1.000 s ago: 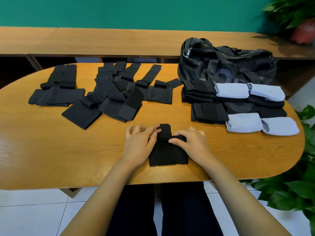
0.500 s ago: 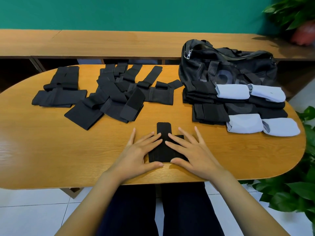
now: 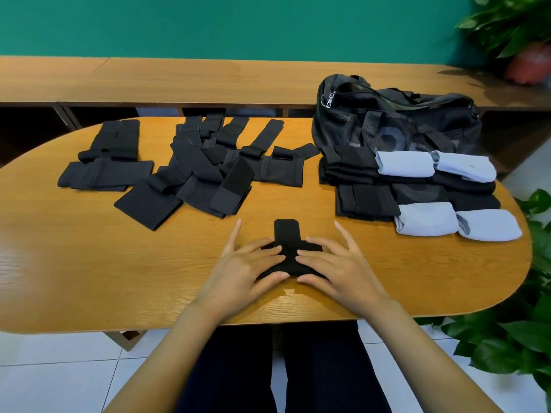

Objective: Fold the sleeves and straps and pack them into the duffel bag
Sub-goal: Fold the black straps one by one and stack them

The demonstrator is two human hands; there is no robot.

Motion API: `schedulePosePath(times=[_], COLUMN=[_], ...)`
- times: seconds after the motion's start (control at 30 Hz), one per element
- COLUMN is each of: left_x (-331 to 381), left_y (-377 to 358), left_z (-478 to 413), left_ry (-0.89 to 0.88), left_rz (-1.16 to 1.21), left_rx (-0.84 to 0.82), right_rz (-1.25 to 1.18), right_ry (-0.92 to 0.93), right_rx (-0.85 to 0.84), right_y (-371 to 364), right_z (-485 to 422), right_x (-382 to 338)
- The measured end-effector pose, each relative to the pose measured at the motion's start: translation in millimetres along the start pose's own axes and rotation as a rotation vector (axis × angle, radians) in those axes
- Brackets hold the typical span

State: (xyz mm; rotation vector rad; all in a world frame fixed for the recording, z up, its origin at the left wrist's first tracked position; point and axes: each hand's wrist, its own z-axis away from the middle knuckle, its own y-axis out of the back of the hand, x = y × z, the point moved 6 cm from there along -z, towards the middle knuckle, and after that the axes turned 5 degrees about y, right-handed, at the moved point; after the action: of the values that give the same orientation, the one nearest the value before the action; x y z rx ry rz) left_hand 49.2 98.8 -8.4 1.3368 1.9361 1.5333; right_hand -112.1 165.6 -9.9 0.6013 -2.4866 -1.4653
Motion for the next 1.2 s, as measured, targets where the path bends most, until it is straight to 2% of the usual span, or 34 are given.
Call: schedulePosePath(times=[0.23, 0.4, 0.5, 0.6, 0.7, 0.83, 0.97, 1.03, 1.13, 1.2], left_x=[5, 0, -7, -13, -19, -23, -25, -26, -31, -32], left_y=[12, 19, 19, 15, 9, 5, -10, -16, -17, -17], left_z=[-6, -20, -31, -42, -46, -40, -30, -25, -23, -24], left_ry=[-0.029, 0.133, 0.259, 0.379, 0.481, 0.385, 0.264, 0.241, 0.273, 0.311], left_rz=[0.064, 0.214, 0.242, 0.245, 0.203, 0.195, 0.273, 0.212, 0.076, 0.025], left_rx=[0.186, 0.306, 0.322, 0.287, 0.252, 0.211, -0.112, -0.218, -0.208, -0.161], right_rz=[-0.046, -0.167, -0.254, -0.307, -0.213, -0.117, -0.121, -0.146, -0.21, -0.18], right_ry=[-0.013, -0.182, -0.332, -0.482, -0.524, -0.493, -0.48, -0.497, -0.512, -0.442], right_rx=[0.144, 0.278, 0.284, 0.218, 0.153, 0.074, 0.061, 0.071, 0.067, 0.035], right_y=[12, 19, 16, 8, 3, -1, -2, -1, -1, -3], right_z=[-6, -19, -26, -31, -31, -26, -15, -10, -7, -7], right_x=[5, 18, 29, 38, 41, 36, 30, 27, 20, 12])
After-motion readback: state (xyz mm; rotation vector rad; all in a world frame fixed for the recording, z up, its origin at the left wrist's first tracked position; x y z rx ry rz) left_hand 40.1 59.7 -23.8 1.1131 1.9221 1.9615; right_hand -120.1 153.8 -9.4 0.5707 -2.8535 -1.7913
